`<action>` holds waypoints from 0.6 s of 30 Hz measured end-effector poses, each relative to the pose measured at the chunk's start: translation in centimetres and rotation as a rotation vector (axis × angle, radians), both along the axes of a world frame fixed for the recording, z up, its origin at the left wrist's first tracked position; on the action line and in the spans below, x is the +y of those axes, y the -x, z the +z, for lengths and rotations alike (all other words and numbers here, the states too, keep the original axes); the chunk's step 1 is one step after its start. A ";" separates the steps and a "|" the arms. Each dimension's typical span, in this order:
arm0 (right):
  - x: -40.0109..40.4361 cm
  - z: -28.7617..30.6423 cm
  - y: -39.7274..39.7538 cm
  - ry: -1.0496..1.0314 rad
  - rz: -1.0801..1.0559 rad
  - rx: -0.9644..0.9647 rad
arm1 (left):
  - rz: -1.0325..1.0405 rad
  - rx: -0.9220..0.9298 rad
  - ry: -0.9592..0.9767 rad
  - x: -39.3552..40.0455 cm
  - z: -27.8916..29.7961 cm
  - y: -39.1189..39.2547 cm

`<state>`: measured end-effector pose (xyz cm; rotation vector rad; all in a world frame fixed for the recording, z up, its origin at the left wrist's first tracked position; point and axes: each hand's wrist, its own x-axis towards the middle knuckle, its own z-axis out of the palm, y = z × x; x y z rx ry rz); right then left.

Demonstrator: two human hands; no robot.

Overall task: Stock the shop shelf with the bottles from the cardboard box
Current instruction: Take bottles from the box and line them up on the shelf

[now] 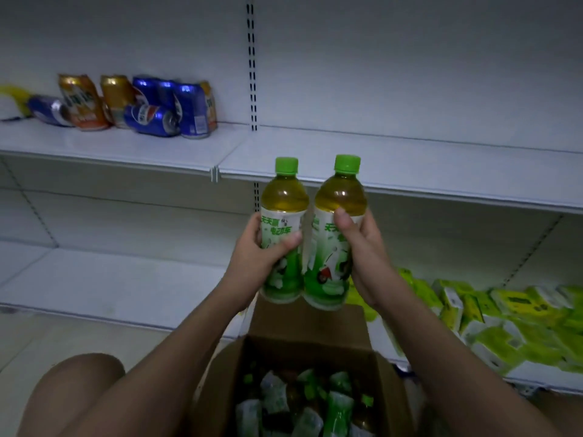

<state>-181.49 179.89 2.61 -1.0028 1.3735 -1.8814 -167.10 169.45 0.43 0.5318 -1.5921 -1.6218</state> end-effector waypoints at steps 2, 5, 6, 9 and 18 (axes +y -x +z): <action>-1.0 3.3 0.5 0.055 -0.040 0.062 | 0.027 0.041 0.044 -1.2 3.3 0.4; -2.7 7.4 1.5 0.127 -0.083 0.128 | 0.087 0.106 0.109 -3.2 8.1 1.3; -3.4 8.6 1.8 0.139 -0.094 0.142 | 0.106 0.118 0.132 -3.9 9.5 1.7; -5.2 11.5 2.5 0.175 -0.136 0.167 | 0.160 0.120 0.172 -5.9 12.8 2.8; -9.5 13.7 5.2 0.121 -0.201 0.191 | 0.228 0.011 0.130 -11.6 15.3 5.6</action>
